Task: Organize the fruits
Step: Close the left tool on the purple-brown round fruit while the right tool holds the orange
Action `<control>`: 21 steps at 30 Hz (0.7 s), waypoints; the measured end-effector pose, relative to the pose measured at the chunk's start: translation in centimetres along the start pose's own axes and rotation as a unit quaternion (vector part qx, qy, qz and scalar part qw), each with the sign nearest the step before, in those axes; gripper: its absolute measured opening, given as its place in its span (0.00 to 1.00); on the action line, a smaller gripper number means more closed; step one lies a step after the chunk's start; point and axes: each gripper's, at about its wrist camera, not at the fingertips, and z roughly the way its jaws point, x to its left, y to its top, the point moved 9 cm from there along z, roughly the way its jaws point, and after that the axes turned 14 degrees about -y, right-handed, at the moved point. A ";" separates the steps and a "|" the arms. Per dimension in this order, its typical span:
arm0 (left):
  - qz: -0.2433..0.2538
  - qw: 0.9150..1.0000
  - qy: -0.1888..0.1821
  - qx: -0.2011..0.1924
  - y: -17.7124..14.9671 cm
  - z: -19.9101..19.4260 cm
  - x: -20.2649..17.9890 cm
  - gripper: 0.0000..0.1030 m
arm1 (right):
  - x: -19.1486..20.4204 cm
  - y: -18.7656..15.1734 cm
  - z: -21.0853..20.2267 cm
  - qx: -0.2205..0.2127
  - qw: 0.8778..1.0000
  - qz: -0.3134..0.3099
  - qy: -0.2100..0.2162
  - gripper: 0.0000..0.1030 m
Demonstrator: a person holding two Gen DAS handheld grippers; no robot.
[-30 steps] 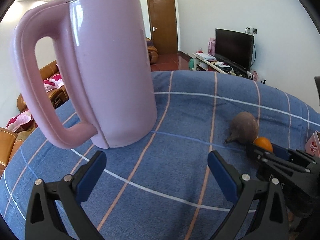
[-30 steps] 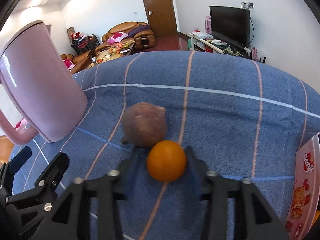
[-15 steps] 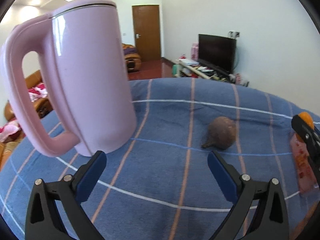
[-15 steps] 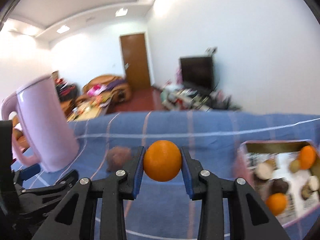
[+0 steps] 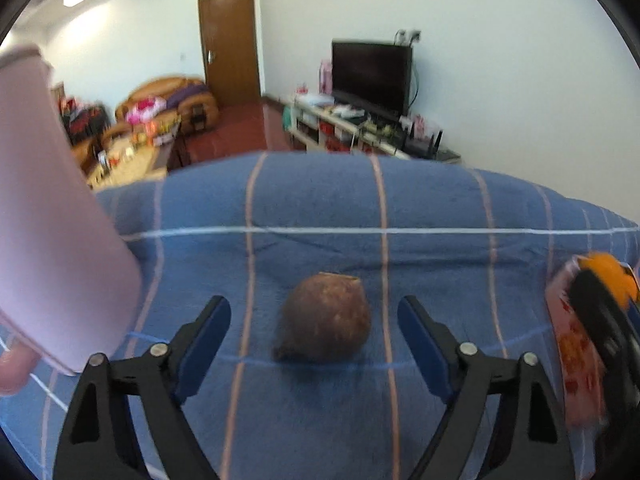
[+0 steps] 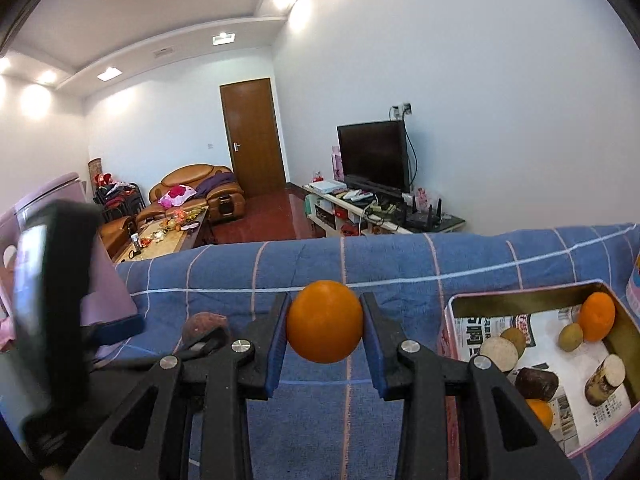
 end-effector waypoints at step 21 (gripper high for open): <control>-0.043 0.998 0.026 -0.033 -1.4 -2.0 0.8 0.50 | 0.8 -0.1 0.4 0.000 1.000 -0.013 0.004 0.36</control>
